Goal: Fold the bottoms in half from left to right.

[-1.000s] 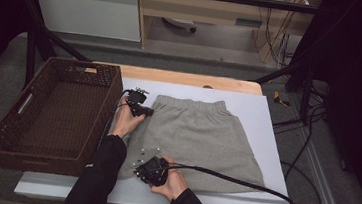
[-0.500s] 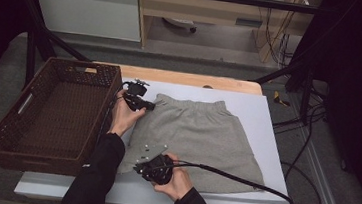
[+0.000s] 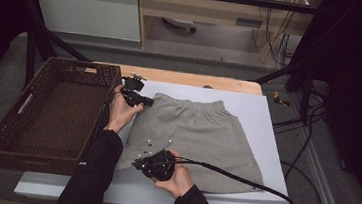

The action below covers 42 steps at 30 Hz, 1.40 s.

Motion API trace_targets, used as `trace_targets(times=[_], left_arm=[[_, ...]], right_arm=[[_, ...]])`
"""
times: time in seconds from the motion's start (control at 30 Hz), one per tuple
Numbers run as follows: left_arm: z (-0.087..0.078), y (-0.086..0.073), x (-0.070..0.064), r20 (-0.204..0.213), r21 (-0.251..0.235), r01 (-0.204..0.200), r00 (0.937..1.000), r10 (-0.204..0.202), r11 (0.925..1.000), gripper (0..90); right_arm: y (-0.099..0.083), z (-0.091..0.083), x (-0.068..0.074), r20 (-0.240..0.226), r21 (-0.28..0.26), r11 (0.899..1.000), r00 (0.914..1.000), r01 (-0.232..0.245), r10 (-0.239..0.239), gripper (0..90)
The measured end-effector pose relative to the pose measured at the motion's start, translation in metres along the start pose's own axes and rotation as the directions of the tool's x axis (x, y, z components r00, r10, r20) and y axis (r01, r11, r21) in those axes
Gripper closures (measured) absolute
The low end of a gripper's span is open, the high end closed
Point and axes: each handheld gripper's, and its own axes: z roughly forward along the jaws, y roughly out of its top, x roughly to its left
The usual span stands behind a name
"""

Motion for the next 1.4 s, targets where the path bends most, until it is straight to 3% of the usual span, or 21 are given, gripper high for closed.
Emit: trace_targets(times=[0.5, 0.83, 1.4], left_arm=[[-0.029, 0.001, 0.010, -0.050, -0.015, 0.008, 0.9987, -0.008, 0.9999, 84.4], [-0.035, 0.002, 0.010, -0.053, -0.020, 0.021, 0.9983, -0.022, 0.9996, 84.5], [-0.069, 0.010, 0.009, -0.069, -0.054, 0.020, 0.9974, -0.024, 0.9983, 84.9]], right_arm=[[0.024, -0.004, 0.008, -0.017, -0.044, 0.999, 0.9994, 0.028, -0.029, 86.9], [0.032, -0.011, 0.009, -0.017, -0.057, 0.998, 0.9993, 0.031, -0.032, 86.9], [0.055, -0.025, 0.017, -0.013, -0.104, 0.993, 0.9981, 0.059, -0.060, 86.9]])
